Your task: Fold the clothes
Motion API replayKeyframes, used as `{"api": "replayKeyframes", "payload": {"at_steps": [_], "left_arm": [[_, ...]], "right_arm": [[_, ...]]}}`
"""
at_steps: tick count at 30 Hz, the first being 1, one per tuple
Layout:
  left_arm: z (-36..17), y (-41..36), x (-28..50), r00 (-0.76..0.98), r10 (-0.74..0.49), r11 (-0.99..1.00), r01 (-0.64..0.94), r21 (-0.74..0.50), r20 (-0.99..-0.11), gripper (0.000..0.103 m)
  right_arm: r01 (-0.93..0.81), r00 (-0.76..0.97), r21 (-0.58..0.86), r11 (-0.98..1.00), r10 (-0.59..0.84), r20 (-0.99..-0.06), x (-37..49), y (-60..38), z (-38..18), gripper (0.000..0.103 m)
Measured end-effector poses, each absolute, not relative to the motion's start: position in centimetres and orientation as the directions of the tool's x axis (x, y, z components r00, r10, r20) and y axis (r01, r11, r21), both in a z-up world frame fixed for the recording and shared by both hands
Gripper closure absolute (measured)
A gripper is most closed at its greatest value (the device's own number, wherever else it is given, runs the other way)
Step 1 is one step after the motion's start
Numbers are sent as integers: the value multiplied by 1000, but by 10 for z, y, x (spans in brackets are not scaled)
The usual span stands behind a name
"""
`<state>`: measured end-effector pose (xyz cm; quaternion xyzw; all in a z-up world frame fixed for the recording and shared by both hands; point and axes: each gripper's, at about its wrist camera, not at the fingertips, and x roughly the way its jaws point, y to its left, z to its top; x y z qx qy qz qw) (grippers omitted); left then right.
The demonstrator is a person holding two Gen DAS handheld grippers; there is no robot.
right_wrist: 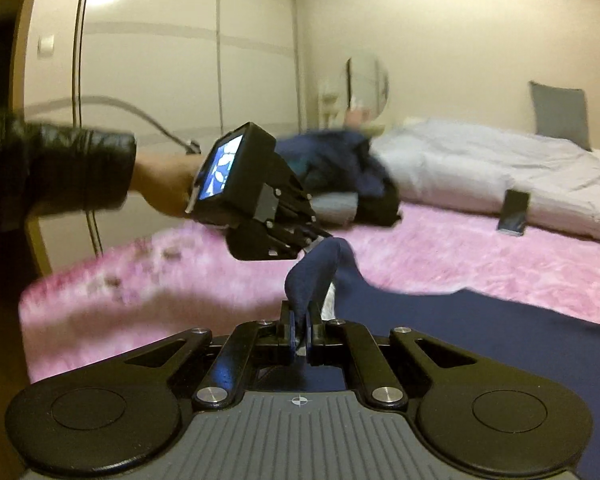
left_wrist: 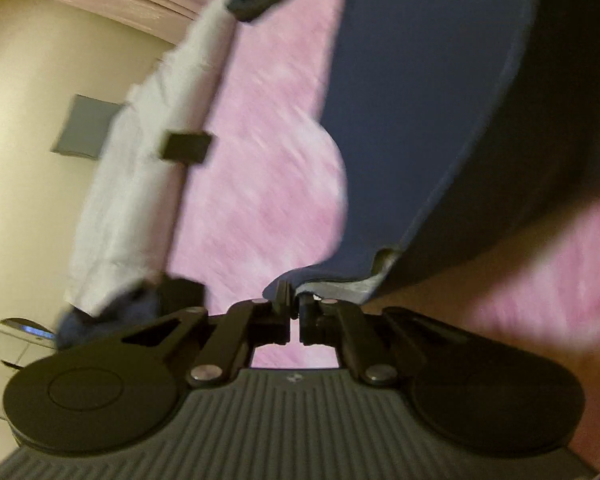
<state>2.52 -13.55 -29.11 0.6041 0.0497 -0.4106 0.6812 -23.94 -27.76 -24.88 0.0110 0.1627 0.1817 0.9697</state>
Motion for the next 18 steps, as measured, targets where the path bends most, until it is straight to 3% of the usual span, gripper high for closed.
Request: {"api": "replayKeyframes", "payload": {"at_steps": [9, 13, 18], "left_arm": [[-199, -320, -59, 613, -647, -122, 505, 855, -454, 100], [-208, -415, -102, 537, -701, -207, 477, 854, -470, 100], [-262, -503, -145, 442, -705, -345, 470, 812, -555, 100]], "right_arm": [[-45, 985, 165, 985, 72, -157, -356, -402, -215, 100], [114, 981, 195, 974, -80, -174, -404, -461, -222, 101], [287, 940, 247, 925, -223, -256, -446, -527, -248, 101]]}}
